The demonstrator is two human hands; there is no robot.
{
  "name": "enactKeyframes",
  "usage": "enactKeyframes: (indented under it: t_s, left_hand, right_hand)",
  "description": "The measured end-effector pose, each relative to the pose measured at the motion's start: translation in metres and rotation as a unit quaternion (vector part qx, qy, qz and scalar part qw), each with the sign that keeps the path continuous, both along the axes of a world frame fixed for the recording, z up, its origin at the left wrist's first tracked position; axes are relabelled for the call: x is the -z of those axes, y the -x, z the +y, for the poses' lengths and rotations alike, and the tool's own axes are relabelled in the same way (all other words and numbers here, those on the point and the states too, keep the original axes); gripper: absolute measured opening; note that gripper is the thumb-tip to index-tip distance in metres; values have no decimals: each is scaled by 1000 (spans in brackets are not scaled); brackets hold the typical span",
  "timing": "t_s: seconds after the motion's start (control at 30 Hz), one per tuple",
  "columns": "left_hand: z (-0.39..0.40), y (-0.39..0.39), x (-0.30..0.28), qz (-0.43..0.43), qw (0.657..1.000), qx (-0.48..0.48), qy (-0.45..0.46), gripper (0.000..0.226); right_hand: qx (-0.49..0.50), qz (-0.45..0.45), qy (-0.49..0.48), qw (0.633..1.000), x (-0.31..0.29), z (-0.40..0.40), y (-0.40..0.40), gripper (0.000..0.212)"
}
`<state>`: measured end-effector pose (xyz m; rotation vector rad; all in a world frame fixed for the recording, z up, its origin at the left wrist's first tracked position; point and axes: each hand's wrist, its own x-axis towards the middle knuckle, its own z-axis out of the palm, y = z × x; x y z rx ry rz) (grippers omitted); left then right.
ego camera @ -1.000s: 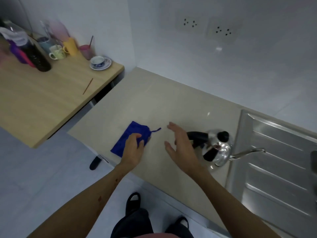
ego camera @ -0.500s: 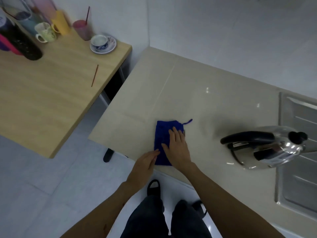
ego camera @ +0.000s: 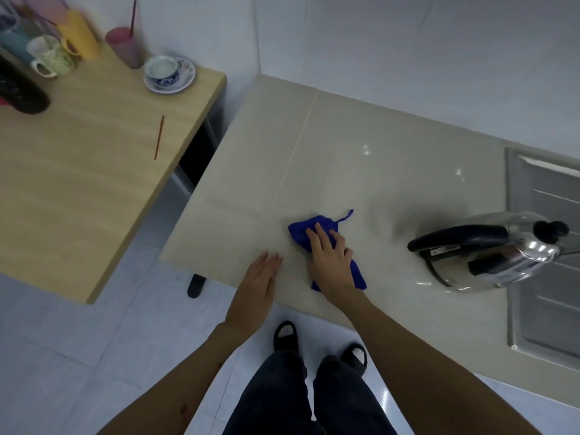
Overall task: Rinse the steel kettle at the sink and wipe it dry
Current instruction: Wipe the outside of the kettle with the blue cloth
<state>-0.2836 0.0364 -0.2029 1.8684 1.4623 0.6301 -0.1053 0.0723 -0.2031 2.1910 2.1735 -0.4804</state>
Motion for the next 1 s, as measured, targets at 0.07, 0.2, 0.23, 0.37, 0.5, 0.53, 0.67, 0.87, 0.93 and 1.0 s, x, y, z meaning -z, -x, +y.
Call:
enactKeyframes:
  t_s: [0.07,0.2,0.23,0.37,0.5,0.53,0.67,0.87,0.93,1.0]
  left_hand:
    - [8,-14,-5,-9,1000,7,-4,37]
    - [27,-57,-21,-45,998,37,-17,36]
    - [33,-71,-24,-49,997,49,-19,36]
    - [50,-138,-43,-72,992,103,-13,35]
    - [61,-221,-79,-96,986,136,-3,30]
    - [62,-241,-88,-102,986,131,0,27]
    - [66,-295,-104,-103,987,86,90,55]
    - [57,-327,-107,-106,980,-3,166,65]
    - [51,-335,-113,-118,976,-42,177,62]
    - [49,-341,-121,-122,973,-63,186,61]
  right_hand:
    - [-1,14,-38,999,-12,-5,-18,74]
    - [20,50,-172,984,-58,-24,-63,67]
    - [25,53,-210,976,-71,-29,-77,66]
    - [54,37,-337,939,-120,-47,-143,57]
    - [84,9,-399,913,-143,-65,-212,57]
    - [97,9,-403,910,-145,-69,-227,57]
    - [73,-3,-393,917,-142,-82,-278,55]
    - [-64,-83,-317,943,-122,-88,-313,73]
    - [-54,-48,-314,947,-124,-84,-318,68]
    - [-36,-17,-310,950,-129,-75,-320,63]
